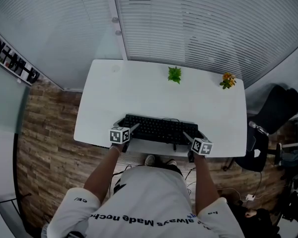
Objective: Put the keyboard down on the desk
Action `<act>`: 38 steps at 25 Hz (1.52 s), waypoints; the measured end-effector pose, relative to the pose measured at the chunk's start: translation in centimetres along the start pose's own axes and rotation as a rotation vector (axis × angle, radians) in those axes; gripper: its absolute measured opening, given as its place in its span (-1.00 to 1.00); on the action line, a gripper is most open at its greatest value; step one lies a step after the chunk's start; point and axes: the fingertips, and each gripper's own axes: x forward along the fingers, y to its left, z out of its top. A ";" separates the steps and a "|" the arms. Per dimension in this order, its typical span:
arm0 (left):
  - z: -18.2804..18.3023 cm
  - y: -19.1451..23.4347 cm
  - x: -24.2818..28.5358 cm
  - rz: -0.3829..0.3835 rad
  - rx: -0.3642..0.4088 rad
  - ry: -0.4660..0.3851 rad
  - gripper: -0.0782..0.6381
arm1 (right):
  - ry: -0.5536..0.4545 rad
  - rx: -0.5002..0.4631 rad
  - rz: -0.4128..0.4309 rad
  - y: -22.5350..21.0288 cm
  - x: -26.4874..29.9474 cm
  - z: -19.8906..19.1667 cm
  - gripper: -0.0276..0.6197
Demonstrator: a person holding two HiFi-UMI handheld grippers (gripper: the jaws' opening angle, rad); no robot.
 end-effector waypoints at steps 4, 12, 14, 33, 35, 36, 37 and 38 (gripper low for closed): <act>-0.3 -0.1 -0.2 -0.004 0.017 -0.014 0.35 | -0.006 -0.033 -0.014 0.1 -0.3 -0.5 0.54; -2.1 -0.4 0.2 0.015 0.094 0.037 0.35 | 0.062 -0.102 -0.043 -0.3 0.1 -2.0 0.52; -2.1 -0.4 0.2 0.015 0.095 0.040 0.35 | 0.061 -0.104 -0.043 -0.2 0.1 -2.1 0.52; 7.8 -6.7 -7.6 0.006 0.301 -0.259 -0.16 | -0.210 -0.315 -0.055 4.7 -7.1 6.1 -0.38; 9.5 -8.8 -9.0 -0.028 0.325 -0.309 -0.24 | -0.255 -0.349 -0.041 6.6 -8.6 8.0 -0.45; 10.4 -9.7 -9.8 -0.045 0.334 -0.334 -0.29 | -0.276 -0.368 -0.034 7.6 -9.4 8.8 -0.48; 11.2 -10.7 -10.5 -0.061 0.341 -0.359 -0.33 | -0.296 -0.387 -0.027 8.5 -10.2 9.7 -0.52; 12.1 -11.6 -11.3 -0.076 0.349 -0.383 -0.37 | -0.313 -0.404 -0.020 9.5 -10.9 10.5 -0.55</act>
